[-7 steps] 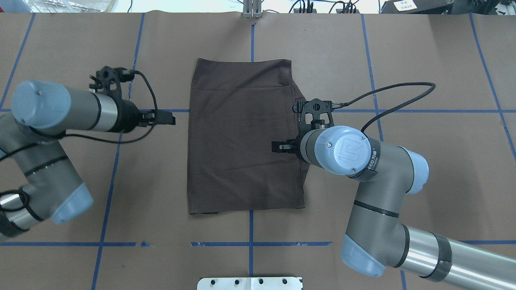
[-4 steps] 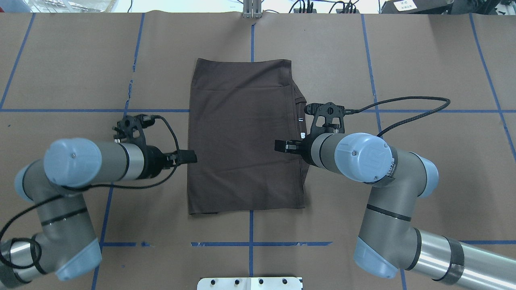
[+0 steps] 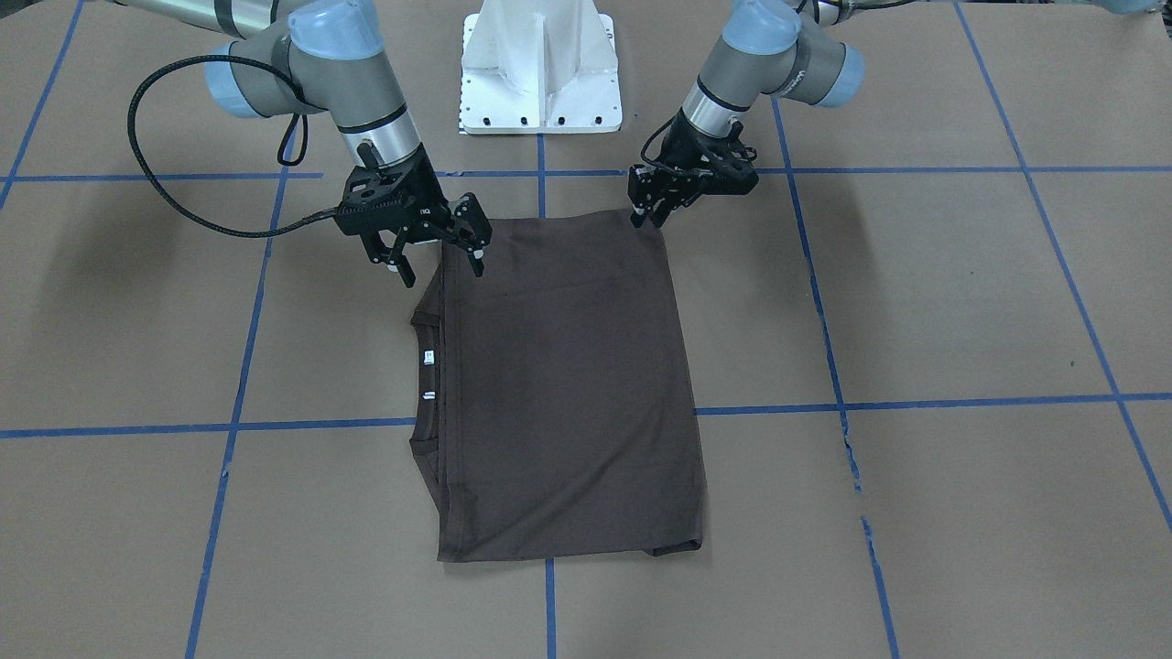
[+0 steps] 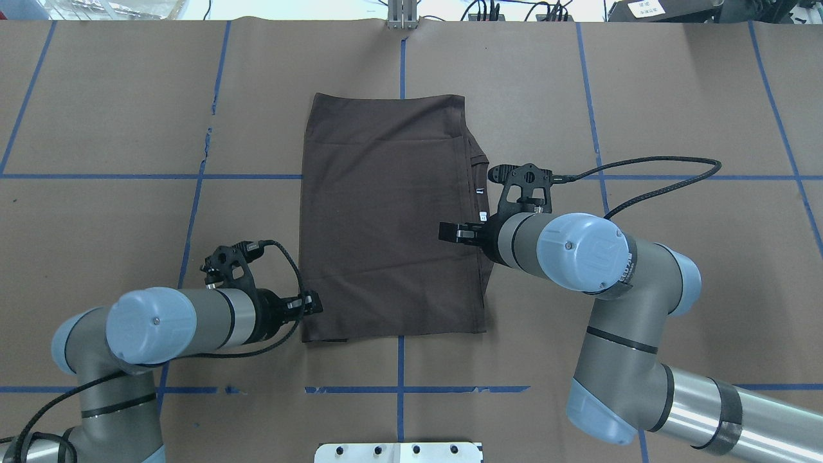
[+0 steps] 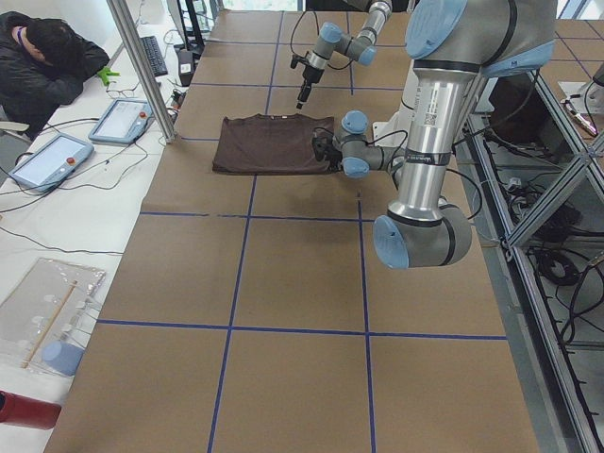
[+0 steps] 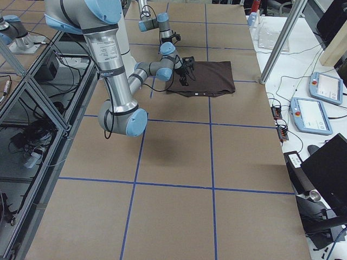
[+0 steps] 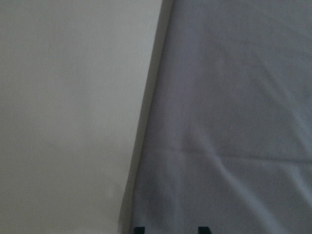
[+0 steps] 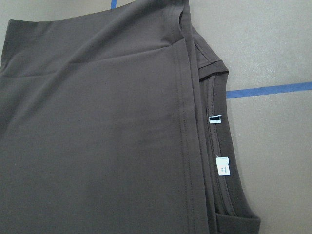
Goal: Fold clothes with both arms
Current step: 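Lower the left gripper to the near hem corner while the right gripper holds the side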
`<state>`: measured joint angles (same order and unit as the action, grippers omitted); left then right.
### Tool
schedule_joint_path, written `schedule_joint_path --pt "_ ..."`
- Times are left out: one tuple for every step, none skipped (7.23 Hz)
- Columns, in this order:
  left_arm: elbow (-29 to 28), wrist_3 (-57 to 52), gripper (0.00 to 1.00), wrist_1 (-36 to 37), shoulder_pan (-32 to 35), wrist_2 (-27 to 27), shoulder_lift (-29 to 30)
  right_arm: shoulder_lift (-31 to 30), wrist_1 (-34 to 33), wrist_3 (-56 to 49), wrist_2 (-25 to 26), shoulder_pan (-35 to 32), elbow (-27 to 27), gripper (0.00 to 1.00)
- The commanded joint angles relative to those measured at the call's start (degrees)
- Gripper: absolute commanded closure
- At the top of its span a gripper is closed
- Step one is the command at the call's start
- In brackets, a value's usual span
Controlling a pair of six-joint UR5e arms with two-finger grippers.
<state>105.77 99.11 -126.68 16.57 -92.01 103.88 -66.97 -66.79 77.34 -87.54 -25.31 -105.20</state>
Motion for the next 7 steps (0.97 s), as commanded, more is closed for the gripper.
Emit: schedule_joint_path --pt "1.5 0.2 0.54 2.8 -0.3 0.0 -0.3 0.0 0.0 0.0 0.0 0.0 0.0 0.00" --pt "2.2 0.2 0.54 4.7 -0.4 -0.1 -0.3 0.0 -0.1 0.0 0.0 0.0 0.2 0.00" --pt "2.1 0.2 0.54 4.8 -0.8 -0.1 -0.3 0.0 -0.1 0.0 0.0 0.0 0.2 0.00" --pt "1.7 0.2 0.54 4.9 -1.3 0.1 -0.3 -0.1 -0.1 0.0 0.1 0.0 0.3 0.00" --pt "1.5 0.3 0.53 4.9 -1.5 0.1 -0.3 -0.1 -0.1 0.0 0.0 0.0 0.3 0.00" --pt "1.5 0.4 0.53 4.9 -1.7 0.1 -0.3 -0.1 -0.1 0.0 0.1 0.0 0.3 0.00" --pt "1.5 0.5 0.53 4.9 -1.8 0.1 -0.3 -0.1 -0.1 0.0 0.1 0.0 0.3 0.00"
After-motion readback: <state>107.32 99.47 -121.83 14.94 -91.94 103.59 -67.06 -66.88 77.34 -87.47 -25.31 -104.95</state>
